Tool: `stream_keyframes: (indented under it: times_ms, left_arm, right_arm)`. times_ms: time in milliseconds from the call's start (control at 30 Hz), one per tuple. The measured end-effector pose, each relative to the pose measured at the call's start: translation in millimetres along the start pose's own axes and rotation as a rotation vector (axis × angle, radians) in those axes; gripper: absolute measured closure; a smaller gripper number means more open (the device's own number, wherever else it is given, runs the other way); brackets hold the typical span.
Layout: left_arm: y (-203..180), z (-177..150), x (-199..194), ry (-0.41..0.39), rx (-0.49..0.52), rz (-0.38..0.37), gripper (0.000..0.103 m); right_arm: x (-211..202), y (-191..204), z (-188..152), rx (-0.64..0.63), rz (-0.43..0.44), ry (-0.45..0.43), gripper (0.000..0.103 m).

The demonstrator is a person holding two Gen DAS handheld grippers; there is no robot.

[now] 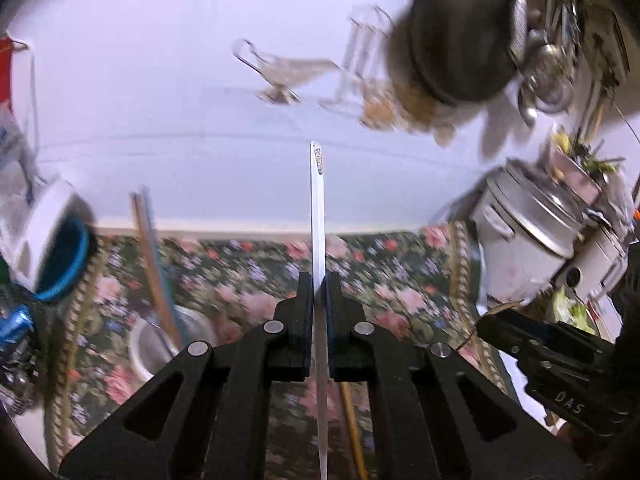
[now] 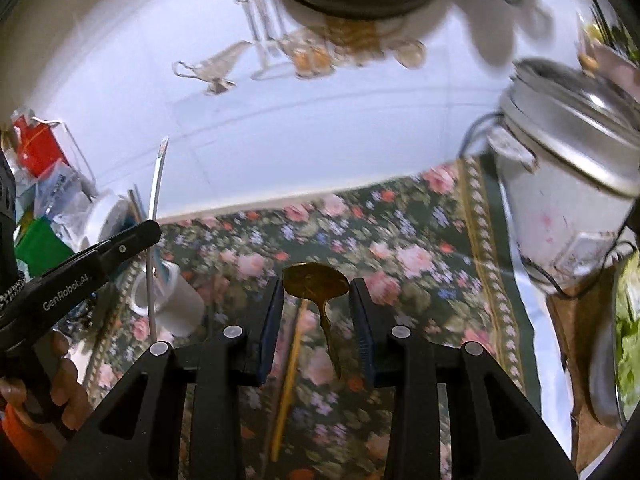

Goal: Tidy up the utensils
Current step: 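Carry the knife and gold spoon over the white cup with both tools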

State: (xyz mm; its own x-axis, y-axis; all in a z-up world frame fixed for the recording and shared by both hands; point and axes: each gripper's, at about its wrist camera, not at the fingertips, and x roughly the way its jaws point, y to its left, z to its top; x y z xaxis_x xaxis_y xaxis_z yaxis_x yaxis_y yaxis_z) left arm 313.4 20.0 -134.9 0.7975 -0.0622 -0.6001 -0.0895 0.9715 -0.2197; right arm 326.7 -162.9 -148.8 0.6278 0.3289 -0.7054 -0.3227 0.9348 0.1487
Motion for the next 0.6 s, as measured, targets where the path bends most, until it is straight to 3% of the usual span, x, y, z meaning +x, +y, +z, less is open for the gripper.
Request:
stream_keyframes:
  times_ms: [233, 600]
  left_arm:
    - [49.5, 21.0, -17.9, -0.072, -0.032, 0.065, 0.099]
    - [121.7, 62.1, -23.7, -0.192, -0.110, 0.106, 0.099]
  right_arm:
    - [1.1, 48.9, 24.0, -0.055, 0.059, -0.053, 0.072]
    - [16.2, 123.5, 53.0, -0.123, 0.147, -0.091, 0.072]
